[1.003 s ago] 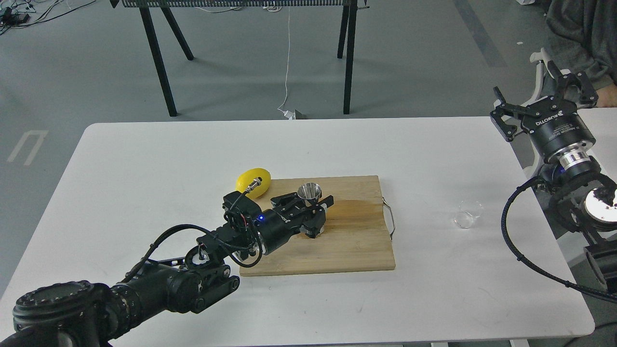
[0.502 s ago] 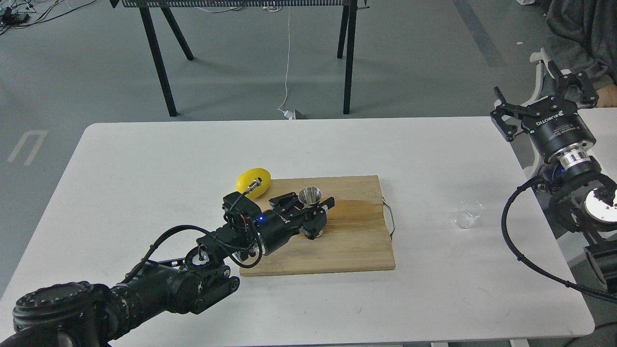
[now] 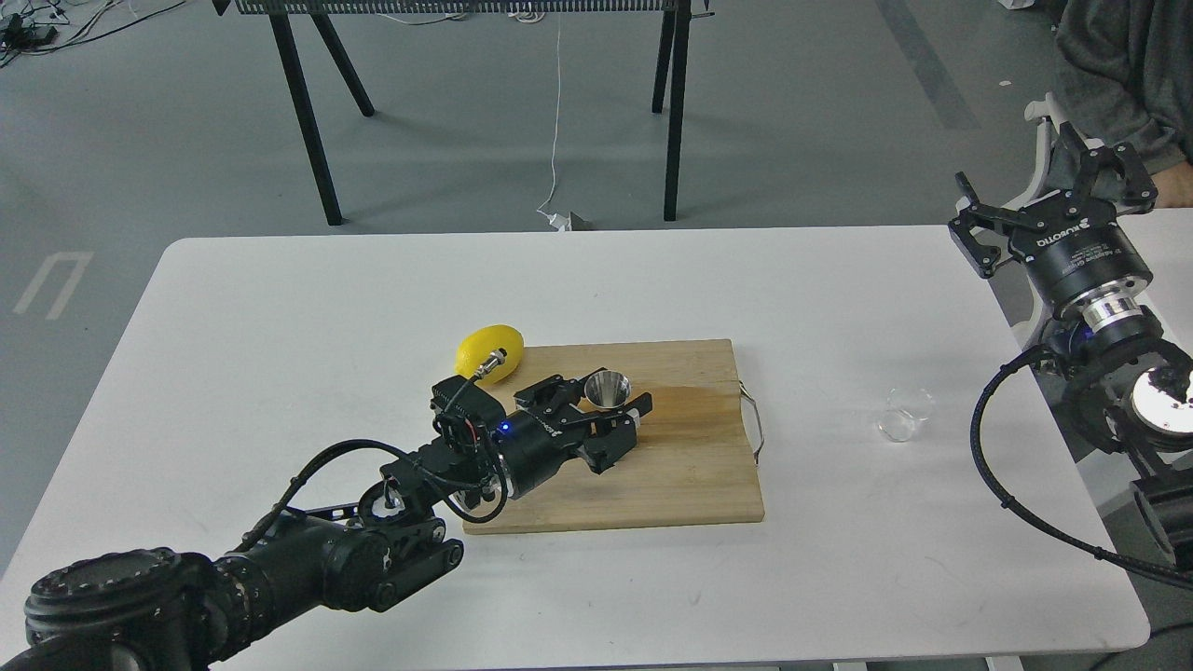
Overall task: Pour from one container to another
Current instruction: 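Lower the jigger onto the cutting board with the left gripper, then open the left gripper and release the jigger upright on the board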
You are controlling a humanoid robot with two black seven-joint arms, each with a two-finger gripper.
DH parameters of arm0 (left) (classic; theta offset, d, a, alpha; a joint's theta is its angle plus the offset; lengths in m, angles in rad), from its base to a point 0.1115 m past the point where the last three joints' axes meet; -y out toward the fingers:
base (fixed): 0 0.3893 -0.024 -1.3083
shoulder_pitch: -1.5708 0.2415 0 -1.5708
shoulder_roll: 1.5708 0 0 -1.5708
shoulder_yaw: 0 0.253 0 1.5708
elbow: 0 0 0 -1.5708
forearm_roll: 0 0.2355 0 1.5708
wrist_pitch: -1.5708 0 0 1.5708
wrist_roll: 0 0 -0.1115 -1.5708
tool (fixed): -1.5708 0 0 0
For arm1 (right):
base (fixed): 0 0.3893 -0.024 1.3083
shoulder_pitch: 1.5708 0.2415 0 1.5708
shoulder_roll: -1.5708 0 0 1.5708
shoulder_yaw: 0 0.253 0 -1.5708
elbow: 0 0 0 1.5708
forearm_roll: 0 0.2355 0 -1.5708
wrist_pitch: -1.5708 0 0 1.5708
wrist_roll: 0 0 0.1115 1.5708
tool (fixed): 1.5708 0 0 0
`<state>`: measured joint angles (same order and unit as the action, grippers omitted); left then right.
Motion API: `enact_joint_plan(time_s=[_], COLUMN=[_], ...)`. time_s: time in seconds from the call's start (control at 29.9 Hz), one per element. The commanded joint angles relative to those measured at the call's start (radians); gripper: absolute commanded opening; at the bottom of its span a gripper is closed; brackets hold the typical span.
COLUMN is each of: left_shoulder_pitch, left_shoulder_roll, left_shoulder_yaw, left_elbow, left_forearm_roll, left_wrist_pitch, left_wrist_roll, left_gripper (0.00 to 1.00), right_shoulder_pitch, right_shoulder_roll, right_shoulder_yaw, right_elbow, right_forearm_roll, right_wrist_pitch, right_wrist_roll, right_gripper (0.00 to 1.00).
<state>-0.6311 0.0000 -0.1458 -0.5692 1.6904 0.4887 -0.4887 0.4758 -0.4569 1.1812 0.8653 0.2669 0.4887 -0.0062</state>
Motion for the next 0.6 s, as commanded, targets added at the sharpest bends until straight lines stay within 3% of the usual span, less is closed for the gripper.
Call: enact_joint_plan(time_s=[0.0, 0.57], left_shoulder_pitch=[0.004, 0.040], left_shoulder_roll=[0.000, 0.000], left_shoulder_yaw=[0.002, -0.001], left_elbow=[0.000, -0.018], left_forearm_roll=[0.000, 0.000], left_wrist_pitch=[0.000, 0.000], left_wrist_roll=[0.000, 0.000], left_gripper=[0.80, 0.85], right_shoulder_pitch=[0.000, -0.005], right_shoulder_roll=[-0.002, -0.002], right_shoulder_yaw=[0.000, 0.000], right_elbow=[0.000, 0.000], right_forearm_roll=[0.000, 0.002], right_wrist_pitch=[0.000, 0.000], right_wrist_roll=[0.000, 0.000], right_gripper=[0.99, 0.99])
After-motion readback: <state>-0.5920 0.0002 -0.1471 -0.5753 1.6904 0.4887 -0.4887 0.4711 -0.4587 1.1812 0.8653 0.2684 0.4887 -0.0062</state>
